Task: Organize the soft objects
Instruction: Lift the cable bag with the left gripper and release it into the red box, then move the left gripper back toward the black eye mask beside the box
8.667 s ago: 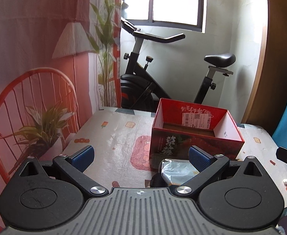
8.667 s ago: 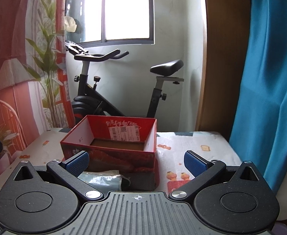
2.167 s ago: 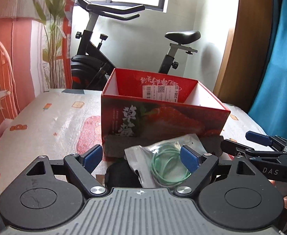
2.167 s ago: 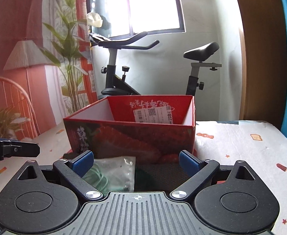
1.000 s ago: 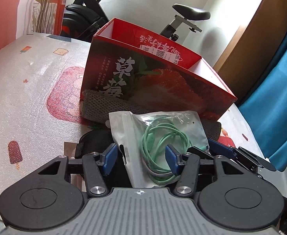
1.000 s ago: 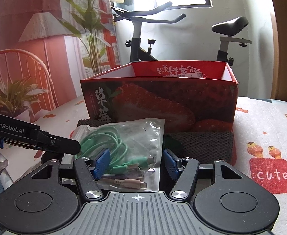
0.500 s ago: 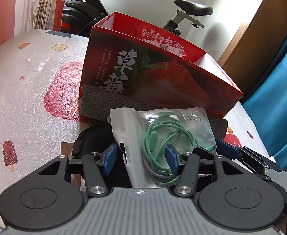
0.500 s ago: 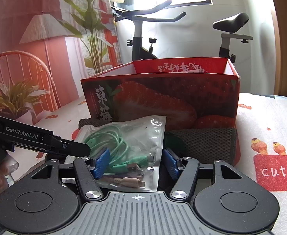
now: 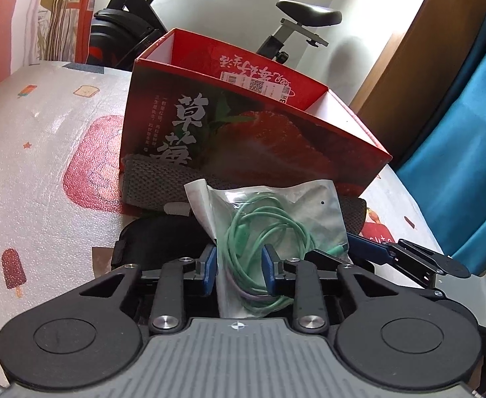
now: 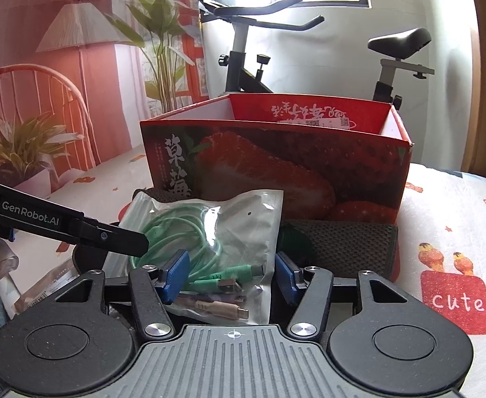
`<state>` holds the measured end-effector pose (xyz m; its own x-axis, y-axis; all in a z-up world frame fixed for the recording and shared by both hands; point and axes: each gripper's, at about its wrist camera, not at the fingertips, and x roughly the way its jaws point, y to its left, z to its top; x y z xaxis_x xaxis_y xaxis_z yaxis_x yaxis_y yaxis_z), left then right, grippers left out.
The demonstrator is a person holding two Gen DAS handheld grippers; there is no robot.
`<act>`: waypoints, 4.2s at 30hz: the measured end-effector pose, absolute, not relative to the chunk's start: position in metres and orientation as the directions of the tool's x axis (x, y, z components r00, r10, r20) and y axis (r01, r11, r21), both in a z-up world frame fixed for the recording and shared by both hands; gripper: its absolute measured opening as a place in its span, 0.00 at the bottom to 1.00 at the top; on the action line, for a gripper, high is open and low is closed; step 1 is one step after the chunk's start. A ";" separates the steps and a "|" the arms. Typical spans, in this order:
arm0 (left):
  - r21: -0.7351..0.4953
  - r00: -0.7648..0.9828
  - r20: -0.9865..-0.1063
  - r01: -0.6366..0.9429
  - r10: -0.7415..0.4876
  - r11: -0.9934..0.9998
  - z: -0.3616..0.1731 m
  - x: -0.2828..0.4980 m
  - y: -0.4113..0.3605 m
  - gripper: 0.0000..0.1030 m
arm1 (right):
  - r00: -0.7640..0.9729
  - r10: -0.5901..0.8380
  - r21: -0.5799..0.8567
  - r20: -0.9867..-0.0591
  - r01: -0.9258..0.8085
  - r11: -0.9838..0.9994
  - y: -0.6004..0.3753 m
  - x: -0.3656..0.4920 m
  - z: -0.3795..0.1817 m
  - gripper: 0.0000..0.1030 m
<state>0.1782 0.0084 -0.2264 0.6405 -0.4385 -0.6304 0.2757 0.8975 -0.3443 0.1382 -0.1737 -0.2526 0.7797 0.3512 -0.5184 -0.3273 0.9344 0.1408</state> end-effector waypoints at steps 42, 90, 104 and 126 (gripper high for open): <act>-0.269 0.803 -0.436 0.314 -0.406 0.910 -0.102 0.253 0.019 0.25 | 0.836 0.360 0.036 -0.413 -0.380 0.924 -0.154 0.244 -0.105 0.41; -0.062 0.818 -0.491 0.311 -0.301 0.948 -0.096 0.288 0.006 0.68 | 0.803 0.226 0.110 -0.552 -0.198 0.974 -0.180 0.299 -0.143 0.94; -0.053 0.849 -0.453 0.278 -0.271 0.959 -0.080 0.231 0.033 1.00 | 0.844 0.218 0.107 -0.490 -0.190 0.976 -0.191 0.232 -0.117 1.00; -0.033 0.828 -0.510 0.254 -0.234 0.967 -0.117 0.154 0.042 1.00 | 0.856 0.222 0.088 -0.468 -0.205 0.975 -0.188 0.131 -0.150 1.00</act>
